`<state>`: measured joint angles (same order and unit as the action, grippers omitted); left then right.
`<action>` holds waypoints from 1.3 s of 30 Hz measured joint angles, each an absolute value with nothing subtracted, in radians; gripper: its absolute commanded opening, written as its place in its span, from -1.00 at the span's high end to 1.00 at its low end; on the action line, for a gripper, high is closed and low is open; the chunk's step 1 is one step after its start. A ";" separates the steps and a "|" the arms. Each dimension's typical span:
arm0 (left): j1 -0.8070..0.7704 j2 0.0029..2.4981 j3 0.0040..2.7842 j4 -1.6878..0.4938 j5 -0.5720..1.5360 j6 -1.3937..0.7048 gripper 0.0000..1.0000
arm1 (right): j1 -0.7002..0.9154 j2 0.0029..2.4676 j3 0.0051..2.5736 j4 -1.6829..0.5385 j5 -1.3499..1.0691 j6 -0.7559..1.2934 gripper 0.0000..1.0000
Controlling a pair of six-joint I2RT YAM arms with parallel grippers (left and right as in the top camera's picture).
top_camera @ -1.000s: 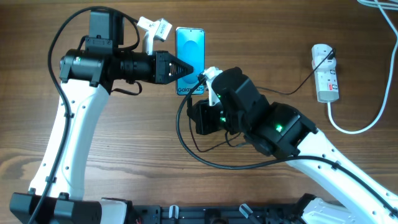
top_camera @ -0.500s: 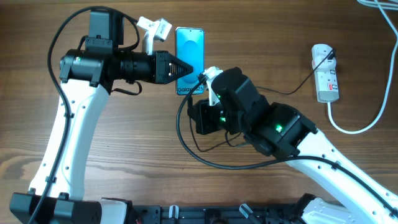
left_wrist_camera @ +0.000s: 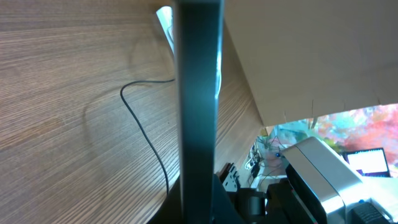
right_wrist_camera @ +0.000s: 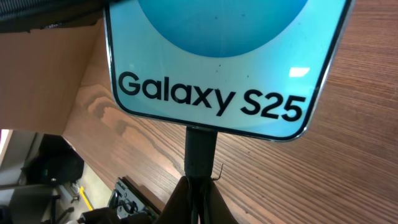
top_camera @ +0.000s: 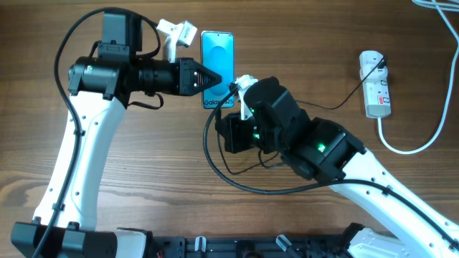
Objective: Plug charger to phone and switch on socket
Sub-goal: 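Push the USB-C plug into the phone's bottom port with the right gripper, then open the right gripper off the plug and lower the phone with the left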
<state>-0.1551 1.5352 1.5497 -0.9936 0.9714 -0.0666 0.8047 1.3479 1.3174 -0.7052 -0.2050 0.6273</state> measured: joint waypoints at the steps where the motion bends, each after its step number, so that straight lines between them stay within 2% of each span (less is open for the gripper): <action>1: -0.154 1.535 1.550 -0.994 0.970 -0.070 0.92 | 0.805 1.348 1.317 -0.703 -0.204 0.628 0.91; 15: -0.142 1.535 1.554 -1.031 0.958 -0.092 0.92 | 0.823 1.348 1.316 -0.693 -0.176 0.635 0.89; 17: -0.141 1.535 1.556 -1.032 0.956 -0.092 0.92 | 0.824 1.348 1.314 -0.675 -0.175 0.649 0.80; 26: -0.135 1.535 1.560 -1.036 0.946 -0.092 0.92 | 0.824 1.348 1.311 -0.657 -0.171 0.654 0.78; 30: -0.136 1.535 1.560 -1.053 0.944 -0.092 0.92 | 0.823 1.348 1.312 -0.627 -0.133 0.655 0.53; 32: -0.142 1.536 1.557 -1.058 0.942 -0.093 0.92 | 0.818 1.348 1.314 -0.623 -0.121 0.654 0.50; 34: -0.143 1.536 1.557 -1.059 0.938 -0.093 0.92 | 0.817 1.348 1.314 -0.627 -0.121 0.657 0.33; 35: -0.143 1.536 1.557 -1.060 0.934 -0.093 0.92 | 0.817 1.348 1.314 -0.629 -0.122 0.657 0.22; 36: -0.144 1.536 1.557 -1.063 0.927 -0.093 0.92 | 0.817 1.348 1.314 -0.636 -0.121 0.659 -0.10; 39: -0.149 1.536 1.557 -1.076 0.897 -0.093 0.92 | 0.811 1.342 1.314 -0.682 -0.110 0.656 -0.54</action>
<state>-0.1493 1.5364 1.5566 -1.0756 0.8967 -0.0933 0.8112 1.3422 1.3136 -0.6819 -0.1097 0.6559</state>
